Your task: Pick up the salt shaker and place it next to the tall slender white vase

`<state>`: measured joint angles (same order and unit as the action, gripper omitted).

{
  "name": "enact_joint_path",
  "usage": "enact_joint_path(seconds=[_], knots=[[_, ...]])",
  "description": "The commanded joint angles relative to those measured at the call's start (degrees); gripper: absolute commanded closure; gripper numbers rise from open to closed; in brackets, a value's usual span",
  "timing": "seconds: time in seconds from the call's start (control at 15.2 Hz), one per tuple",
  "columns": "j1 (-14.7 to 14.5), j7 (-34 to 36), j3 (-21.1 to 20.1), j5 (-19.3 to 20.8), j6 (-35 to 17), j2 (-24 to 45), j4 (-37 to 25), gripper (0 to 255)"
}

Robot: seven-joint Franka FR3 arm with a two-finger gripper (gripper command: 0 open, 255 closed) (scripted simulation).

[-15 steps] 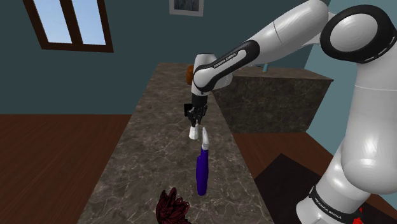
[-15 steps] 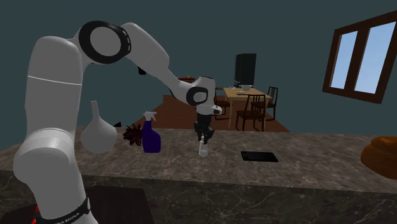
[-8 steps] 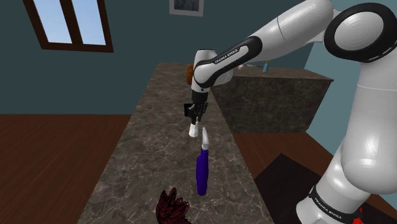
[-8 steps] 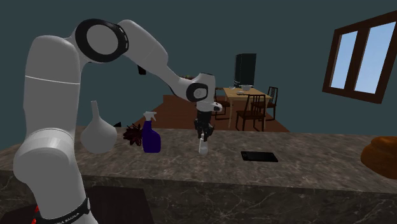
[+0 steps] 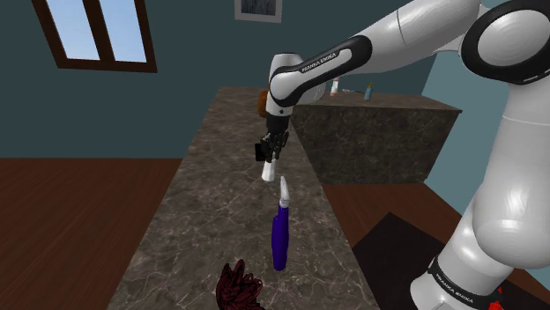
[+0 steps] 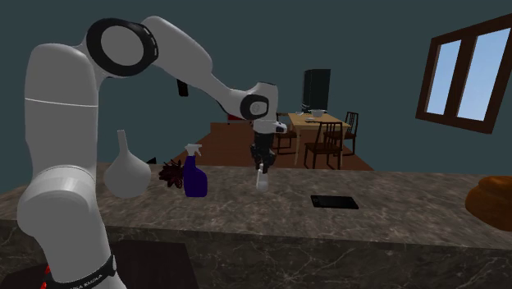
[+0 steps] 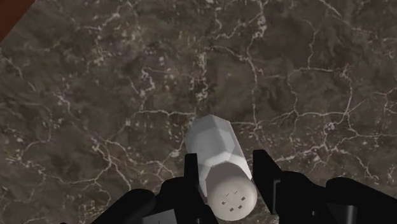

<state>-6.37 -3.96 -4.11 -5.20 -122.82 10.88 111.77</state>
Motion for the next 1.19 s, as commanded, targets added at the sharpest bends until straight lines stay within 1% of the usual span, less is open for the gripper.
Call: enact_joint_path(seconds=[0.0, 1.12], knots=[[0.0, 0.2, 0.0, 0.0, 1.5, -0.7, -0.8, 255], [0.1, 1.1, 0.1, 0.3, 13.7, -4.3, -9.4, 255]])
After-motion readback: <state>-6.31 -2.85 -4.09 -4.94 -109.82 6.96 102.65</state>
